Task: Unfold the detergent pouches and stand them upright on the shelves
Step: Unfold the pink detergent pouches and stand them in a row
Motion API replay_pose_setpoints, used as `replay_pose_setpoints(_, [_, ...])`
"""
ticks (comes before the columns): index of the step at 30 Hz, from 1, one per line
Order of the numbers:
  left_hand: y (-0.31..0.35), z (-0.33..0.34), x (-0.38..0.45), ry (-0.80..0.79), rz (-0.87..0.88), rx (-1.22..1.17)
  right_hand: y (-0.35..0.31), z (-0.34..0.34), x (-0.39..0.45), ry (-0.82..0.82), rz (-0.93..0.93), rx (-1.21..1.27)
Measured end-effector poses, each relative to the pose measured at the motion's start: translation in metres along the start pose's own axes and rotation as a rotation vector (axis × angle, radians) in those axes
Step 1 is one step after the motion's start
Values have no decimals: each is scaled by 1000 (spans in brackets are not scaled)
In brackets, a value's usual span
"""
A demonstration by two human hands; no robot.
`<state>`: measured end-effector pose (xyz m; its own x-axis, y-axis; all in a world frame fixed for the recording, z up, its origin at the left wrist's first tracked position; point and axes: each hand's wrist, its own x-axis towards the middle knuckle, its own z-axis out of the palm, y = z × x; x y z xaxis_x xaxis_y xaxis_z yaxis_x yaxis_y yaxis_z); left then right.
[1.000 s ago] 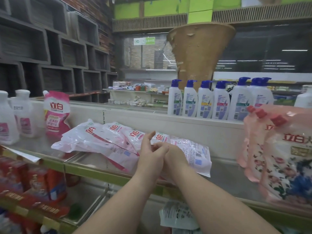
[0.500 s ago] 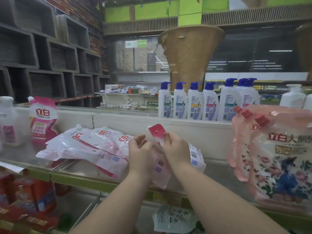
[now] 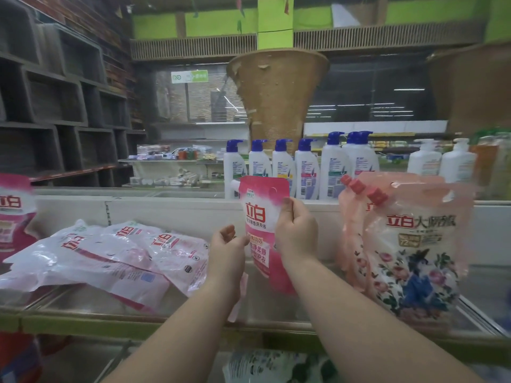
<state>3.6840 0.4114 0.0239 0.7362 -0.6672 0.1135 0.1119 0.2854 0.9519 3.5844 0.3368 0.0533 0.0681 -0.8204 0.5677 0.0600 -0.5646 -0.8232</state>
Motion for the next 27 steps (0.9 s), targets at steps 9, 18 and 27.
replay_pose_setpoints(9, [-18,16,10,-64,-17,74,14,-24,13,71,127,33])
replay_pose_setpoints(18, [-16,31,35,-98,-28,104,75,-15,-31,-87,110,-114])
replay_pose_setpoints(27, [1,45,62,-153,-43,158,93,-19,-24,-136,96,-98])
